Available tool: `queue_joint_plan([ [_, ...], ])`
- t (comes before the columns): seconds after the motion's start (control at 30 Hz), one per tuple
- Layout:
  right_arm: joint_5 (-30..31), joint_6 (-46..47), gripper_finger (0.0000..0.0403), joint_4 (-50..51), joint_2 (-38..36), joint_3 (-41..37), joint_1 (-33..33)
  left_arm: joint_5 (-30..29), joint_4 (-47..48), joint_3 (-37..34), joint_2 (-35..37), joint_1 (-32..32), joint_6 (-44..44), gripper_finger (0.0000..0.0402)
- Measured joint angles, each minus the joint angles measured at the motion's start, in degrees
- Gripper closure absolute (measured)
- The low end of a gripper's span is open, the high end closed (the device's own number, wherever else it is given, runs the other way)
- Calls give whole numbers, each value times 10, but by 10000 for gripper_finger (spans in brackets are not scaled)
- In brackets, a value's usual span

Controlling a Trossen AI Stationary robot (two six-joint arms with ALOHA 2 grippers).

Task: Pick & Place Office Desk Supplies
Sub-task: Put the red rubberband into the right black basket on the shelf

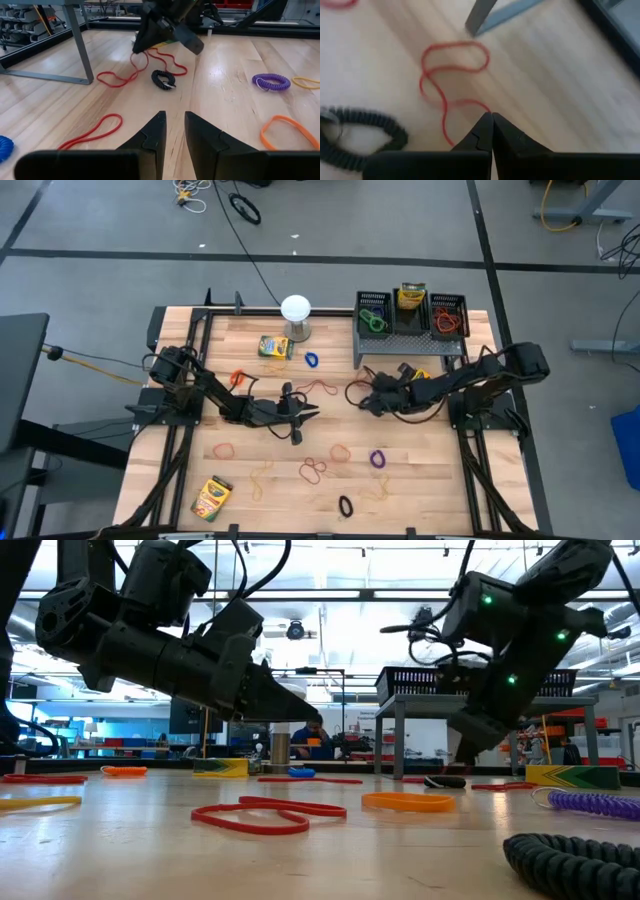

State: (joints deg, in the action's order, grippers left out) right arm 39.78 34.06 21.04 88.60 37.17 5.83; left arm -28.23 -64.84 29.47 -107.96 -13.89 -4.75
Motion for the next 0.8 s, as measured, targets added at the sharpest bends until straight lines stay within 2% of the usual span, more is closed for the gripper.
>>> queue_joint_plan([
  [0.4, 1, -65, 341, -123, 2, 0, -21, 0, -1, 0, 0, 0, 0, 326],
  [0.63, -49, -77, 296, -140, 3, 0, -55, 0, -1, 0, 0, 0, 0, 326],
  [0.8, -122, -64, 269, -140, 3, 0, -64, 0, -1, 0, 0, 0, 0, 326],
])
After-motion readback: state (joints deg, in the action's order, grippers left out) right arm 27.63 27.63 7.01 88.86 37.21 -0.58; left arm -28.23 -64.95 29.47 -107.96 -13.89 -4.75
